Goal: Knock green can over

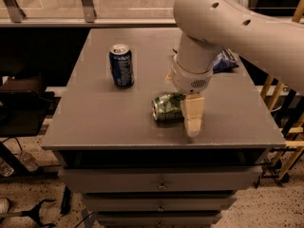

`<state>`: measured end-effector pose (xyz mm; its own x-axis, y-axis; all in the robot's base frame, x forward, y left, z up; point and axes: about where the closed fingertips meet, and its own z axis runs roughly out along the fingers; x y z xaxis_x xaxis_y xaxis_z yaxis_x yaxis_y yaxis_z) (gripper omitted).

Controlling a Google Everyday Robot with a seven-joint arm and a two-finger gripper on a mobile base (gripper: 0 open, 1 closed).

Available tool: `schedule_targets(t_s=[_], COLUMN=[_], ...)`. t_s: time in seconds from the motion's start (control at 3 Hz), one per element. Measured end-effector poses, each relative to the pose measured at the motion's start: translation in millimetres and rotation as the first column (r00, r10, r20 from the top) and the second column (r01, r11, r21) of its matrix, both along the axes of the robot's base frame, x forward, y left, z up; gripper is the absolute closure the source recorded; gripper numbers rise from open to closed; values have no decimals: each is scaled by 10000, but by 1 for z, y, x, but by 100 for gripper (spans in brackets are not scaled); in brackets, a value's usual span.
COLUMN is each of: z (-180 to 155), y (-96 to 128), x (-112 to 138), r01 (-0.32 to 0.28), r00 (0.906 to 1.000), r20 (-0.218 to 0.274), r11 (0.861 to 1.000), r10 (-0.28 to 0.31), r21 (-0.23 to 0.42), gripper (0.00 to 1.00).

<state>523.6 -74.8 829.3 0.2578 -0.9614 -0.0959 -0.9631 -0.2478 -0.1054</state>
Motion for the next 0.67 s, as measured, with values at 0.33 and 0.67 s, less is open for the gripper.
schedule_targets(t_s=[0.33,0.67], z=[17,40], y=[-25,-55], x=[-6,-16], r01=[664,1411], r00=[9965,9844], r20=[492,1049], r11=[9977,9899], r10=[-670,-1416], r21=[129,120], gripper=[0,0])
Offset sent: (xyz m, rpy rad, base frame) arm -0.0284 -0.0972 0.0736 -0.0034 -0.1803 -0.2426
